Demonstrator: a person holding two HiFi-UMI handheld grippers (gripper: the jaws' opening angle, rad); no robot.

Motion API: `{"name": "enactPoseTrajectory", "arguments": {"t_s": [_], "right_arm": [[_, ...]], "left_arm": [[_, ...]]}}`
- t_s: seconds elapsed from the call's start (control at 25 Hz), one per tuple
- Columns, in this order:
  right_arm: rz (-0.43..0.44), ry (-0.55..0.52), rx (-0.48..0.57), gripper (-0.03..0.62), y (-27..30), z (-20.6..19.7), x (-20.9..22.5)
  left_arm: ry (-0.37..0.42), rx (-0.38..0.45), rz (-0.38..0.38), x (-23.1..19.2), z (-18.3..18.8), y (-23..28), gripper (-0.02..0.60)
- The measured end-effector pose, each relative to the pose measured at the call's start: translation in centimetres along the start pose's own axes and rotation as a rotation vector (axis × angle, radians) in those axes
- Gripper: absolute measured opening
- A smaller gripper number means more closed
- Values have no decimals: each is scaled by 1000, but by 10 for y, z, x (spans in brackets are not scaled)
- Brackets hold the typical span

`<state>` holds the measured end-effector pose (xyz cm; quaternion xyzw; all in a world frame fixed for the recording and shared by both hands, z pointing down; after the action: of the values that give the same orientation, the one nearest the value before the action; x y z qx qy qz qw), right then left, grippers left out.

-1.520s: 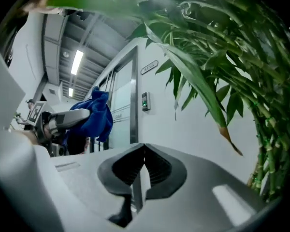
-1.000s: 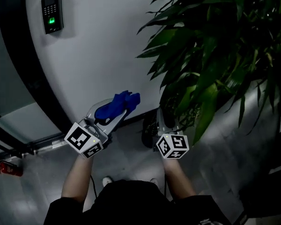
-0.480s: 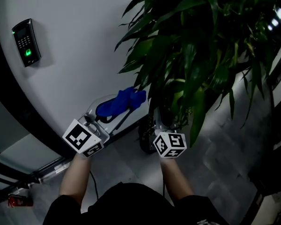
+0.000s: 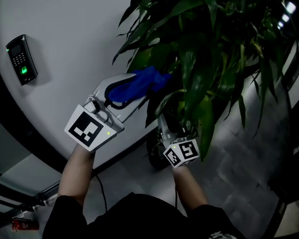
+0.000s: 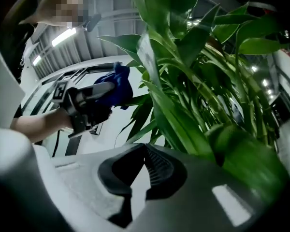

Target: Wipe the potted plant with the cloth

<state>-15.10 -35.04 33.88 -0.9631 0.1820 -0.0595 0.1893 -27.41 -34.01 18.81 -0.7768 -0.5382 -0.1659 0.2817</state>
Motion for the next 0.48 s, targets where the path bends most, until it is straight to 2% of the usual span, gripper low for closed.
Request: {"name": "enactPoseTrajectory", "arguments": {"t_s": [0.16,0.28,0.36,0.48], "right_arm": [[-5,-5,2,3,10,4,6],[-8,-3,13,3,17,12,6],[1,-4,25,3,19,16,4],[19,7,48,3,20,24,2]], "left_arm": [[80,-21,-58,-1,-3,41,150],[242,-84,-85,8,-22,66,150],[311,-140,-109,18,-35,72,150],[282,-146,-134,24,-45,76,150]]}}
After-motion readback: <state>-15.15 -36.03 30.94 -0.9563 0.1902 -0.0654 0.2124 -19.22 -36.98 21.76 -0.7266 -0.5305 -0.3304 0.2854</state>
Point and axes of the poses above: the fingertips, and each gripper's own axes: y forward along the fingers, x to its right, z out of its top, the point moved 3 cm from there along -y, backward along the fingers, and after that the axes turned 4 degrees about y, right-handed, at the moved point
